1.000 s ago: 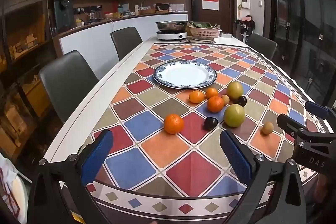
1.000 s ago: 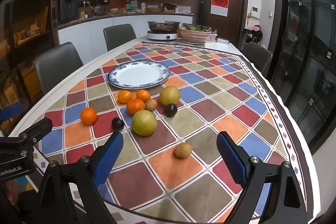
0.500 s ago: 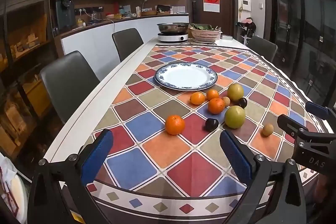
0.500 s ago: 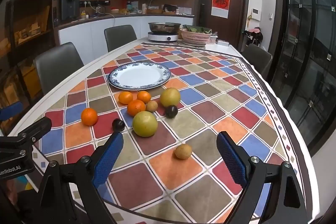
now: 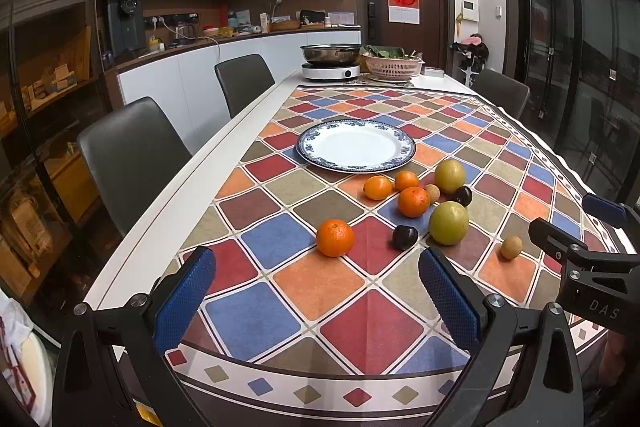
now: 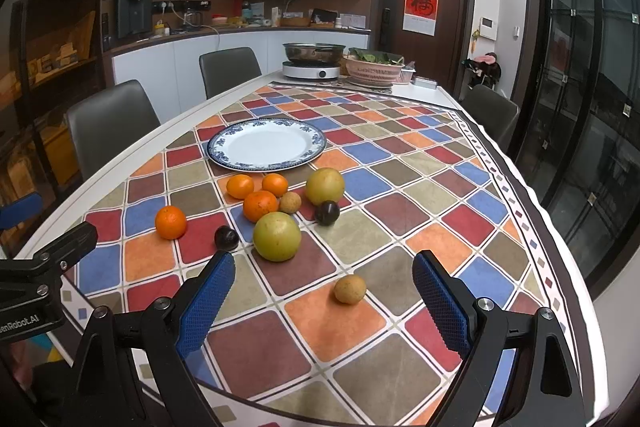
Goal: Organize fruits
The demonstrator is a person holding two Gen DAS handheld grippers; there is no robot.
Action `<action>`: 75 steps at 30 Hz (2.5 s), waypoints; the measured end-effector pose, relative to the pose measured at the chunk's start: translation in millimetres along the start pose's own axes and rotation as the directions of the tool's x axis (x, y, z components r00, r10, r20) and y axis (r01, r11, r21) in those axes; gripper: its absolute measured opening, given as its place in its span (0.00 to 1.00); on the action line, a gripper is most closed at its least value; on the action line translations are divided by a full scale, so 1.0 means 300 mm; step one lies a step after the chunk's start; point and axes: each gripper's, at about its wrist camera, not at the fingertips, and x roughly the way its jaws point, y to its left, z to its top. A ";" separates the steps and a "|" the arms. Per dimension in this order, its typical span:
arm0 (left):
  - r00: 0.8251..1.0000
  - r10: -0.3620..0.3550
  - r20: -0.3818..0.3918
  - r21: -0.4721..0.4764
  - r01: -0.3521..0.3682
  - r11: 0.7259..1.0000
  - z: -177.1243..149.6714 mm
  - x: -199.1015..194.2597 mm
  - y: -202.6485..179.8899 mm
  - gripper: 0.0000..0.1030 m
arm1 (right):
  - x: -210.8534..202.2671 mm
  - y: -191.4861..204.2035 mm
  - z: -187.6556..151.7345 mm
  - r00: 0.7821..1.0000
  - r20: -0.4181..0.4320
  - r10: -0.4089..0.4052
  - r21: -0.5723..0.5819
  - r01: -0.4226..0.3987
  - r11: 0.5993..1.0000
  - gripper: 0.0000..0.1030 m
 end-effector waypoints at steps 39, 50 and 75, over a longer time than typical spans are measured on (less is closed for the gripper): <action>1.000 -0.002 0.000 0.000 0.002 1.000 -0.002 0.002 0.001 1.00 | 0.005 0.004 -0.001 1.000 -0.003 -0.002 -0.003 0.002 1.000 0.88; 1.000 -0.002 -0.002 0.000 0.002 1.000 -0.002 0.002 0.001 1.00 | 0.005 0.004 0.000 1.000 -0.006 -0.003 -0.004 0.003 1.000 0.88; 1.000 -0.021 -0.013 0.055 0.021 0.998 0.027 0.122 0.039 0.94 | 0.170 0.037 0.044 0.988 -0.138 -0.074 -0.080 0.064 0.995 0.88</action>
